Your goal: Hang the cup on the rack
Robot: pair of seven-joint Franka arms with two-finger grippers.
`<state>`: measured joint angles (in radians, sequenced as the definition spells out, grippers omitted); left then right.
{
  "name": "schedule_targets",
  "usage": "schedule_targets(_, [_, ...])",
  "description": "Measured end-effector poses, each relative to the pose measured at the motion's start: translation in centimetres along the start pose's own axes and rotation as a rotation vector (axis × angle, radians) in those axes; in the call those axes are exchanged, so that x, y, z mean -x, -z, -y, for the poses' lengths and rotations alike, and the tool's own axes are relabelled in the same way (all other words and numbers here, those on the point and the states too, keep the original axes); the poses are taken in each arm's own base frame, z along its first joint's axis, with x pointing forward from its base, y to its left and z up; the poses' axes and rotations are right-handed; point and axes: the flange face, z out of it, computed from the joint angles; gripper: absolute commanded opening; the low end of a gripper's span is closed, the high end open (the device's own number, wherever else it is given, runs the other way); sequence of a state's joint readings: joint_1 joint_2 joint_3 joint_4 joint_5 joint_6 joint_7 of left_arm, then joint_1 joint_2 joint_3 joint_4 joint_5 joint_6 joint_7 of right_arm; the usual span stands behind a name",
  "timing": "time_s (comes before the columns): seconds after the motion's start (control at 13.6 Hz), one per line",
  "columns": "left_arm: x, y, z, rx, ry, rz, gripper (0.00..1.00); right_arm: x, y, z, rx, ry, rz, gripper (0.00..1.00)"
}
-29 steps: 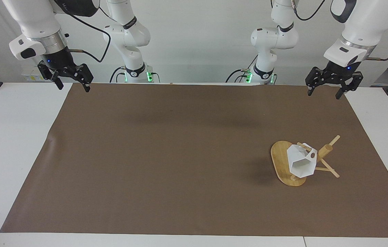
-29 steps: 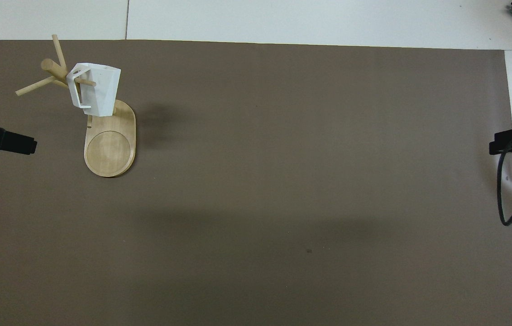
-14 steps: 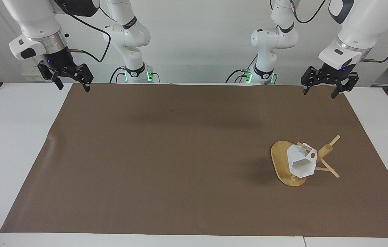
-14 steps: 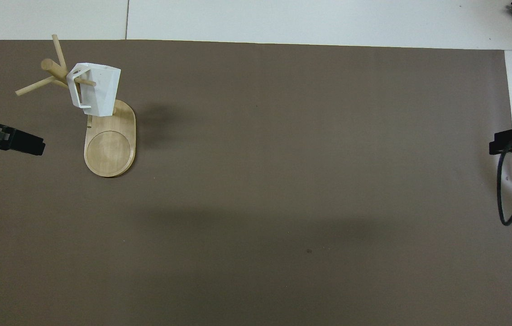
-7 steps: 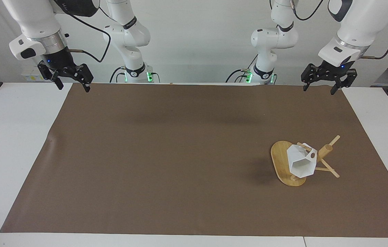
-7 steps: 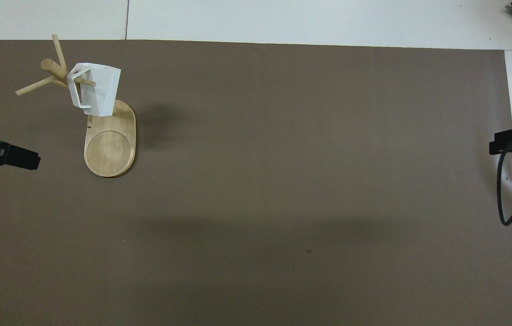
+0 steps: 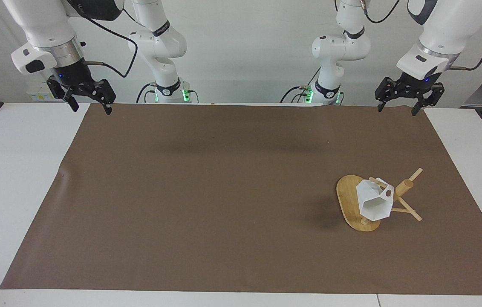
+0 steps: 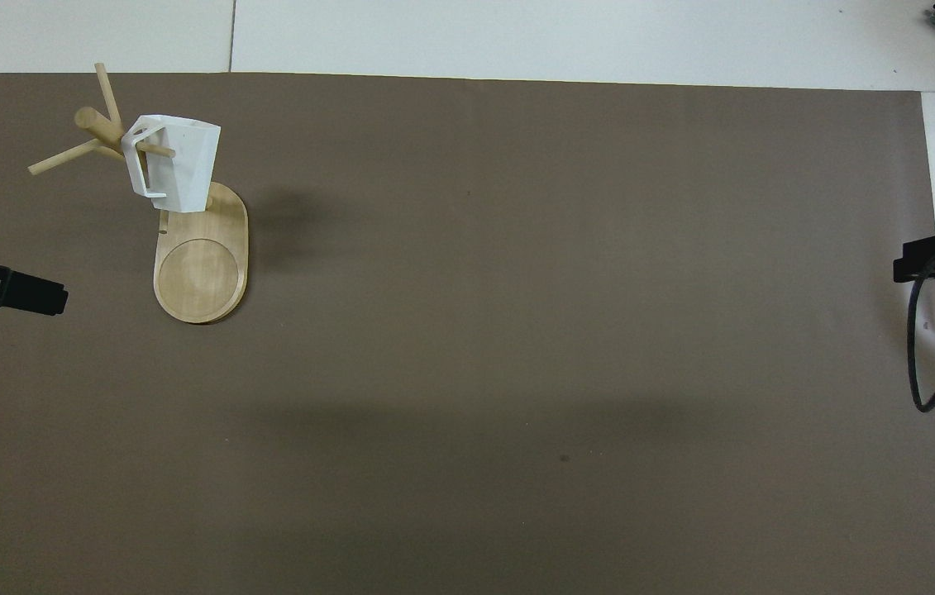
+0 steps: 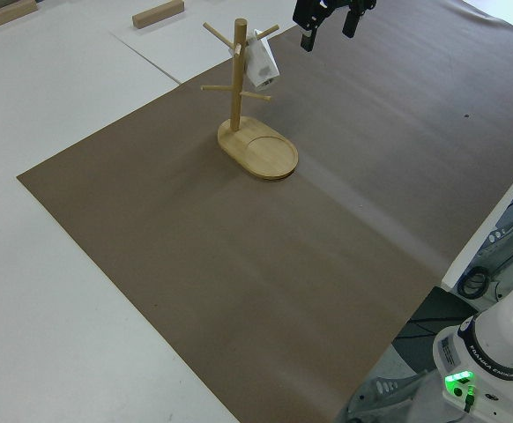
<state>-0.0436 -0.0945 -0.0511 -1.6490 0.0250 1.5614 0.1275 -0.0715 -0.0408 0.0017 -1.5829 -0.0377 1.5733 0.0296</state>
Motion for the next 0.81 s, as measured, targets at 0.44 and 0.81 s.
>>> schedule_targets(0.44, [-0.39, 0.04, 0.07, -0.003, 0.067, -0.032, 1.00, 0.00, 0.00, 0.00, 0.000, 0.000, 0.000, 1.00])
schedule_targets(0.81, [-0.45, -0.01, 0.28, -0.004, 0.061, -0.038, 1.00, 0.00, 0.00, 0.00, 0.000, 0.000, 0.000, 1.00])
